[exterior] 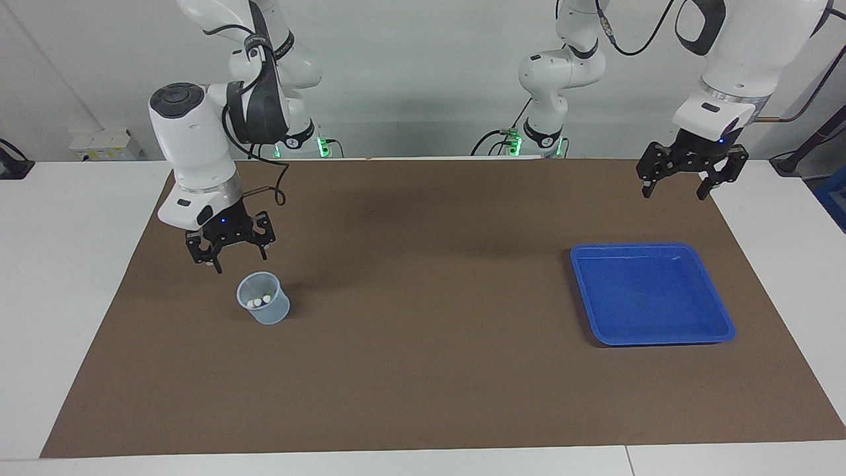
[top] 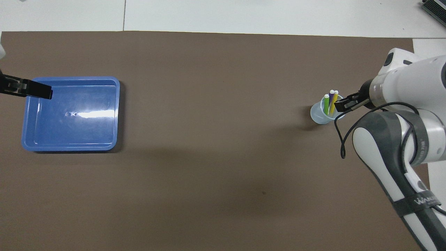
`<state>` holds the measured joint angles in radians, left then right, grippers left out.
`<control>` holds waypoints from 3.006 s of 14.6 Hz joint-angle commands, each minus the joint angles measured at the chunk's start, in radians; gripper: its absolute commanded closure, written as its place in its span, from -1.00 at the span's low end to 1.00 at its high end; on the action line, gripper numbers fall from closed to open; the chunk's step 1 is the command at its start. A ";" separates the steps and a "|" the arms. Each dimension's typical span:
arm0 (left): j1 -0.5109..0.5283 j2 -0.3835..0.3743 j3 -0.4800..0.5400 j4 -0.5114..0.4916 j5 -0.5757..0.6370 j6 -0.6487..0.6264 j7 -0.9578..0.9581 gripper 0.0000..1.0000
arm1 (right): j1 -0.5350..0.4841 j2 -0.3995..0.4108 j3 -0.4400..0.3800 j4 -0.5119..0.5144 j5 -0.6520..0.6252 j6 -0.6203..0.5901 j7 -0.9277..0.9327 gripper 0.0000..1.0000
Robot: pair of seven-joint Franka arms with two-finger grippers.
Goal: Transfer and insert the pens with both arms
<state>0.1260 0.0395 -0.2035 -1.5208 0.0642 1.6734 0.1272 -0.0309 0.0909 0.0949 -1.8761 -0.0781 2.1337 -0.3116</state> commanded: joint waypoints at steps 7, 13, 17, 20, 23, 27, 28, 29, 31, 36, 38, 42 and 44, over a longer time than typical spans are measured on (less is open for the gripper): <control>0.011 -0.026 0.001 -0.027 0.005 -0.009 -0.009 -1.00 | -0.020 -0.017 0.009 0.001 0.021 0.026 -0.006 -1.00; 0.011 -0.026 0.001 -0.027 0.005 -0.009 -0.009 -1.00 | -0.020 -0.011 0.011 0.043 0.037 0.000 0.051 -1.00; 0.011 -0.026 0.001 -0.027 0.005 -0.009 -0.009 -1.00 | -0.014 0.013 0.009 0.132 0.051 -0.124 0.193 -1.00; 0.011 -0.026 0.001 -0.027 0.003 -0.009 -0.009 -1.00 | -0.015 0.015 0.008 0.179 0.050 -0.194 0.247 -1.00; 0.011 -0.026 0.001 -0.027 0.005 -0.009 -0.009 -1.00 | -0.012 0.009 0.009 0.196 0.051 -0.254 0.350 -1.00; 0.011 -0.026 0.001 -0.027 0.005 -0.009 -0.009 -1.00 | -0.001 0.001 0.011 0.259 0.044 -0.380 0.393 -1.00; 0.011 -0.026 0.001 -0.025 0.005 -0.009 -0.009 -1.00 | -0.003 -0.002 0.014 0.262 0.044 -0.389 0.391 -1.00; 0.011 -0.026 0.001 -0.027 0.005 -0.009 -0.009 -1.00 | -0.003 -0.003 0.017 0.281 0.044 -0.412 0.391 -1.00; 0.011 -0.026 0.001 -0.027 0.005 -0.009 -0.009 -1.00 | -0.001 0.000 0.019 0.324 0.044 -0.471 0.393 -1.00; 0.011 -0.026 0.001 -0.027 0.003 -0.009 -0.009 -1.00 | 0.000 -0.045 0.032 0.321 0.050 -0.544 0.390 -1.00; 0.011 -0.026 0.001 -0.027 0.003 -0.009 -0.009 -1.00 | -0.001 -0.063 0.032 0.313 0.050 -0.546 0.387 -1.00; 0.011 -0.026 0.001 -0.027 0.005 -0.009 -0.009 -1.00 | -0.012 -0.077 0.032 0.313 0.050 -0.546 0.384 -1.00; 0.011 -0.026 0.001 -0.025 0.003 -0.009 -0.009 -1.00 | -0.014 -0.079 0.029 0.313 0.050 -0.543 0.384 -1.00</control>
<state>0.1272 0.0393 -0.1993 -1.5228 0.0642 1.6720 0.1248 -0.0315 0.0309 0.1213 -1.5533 -0.0446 1.5955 0.0629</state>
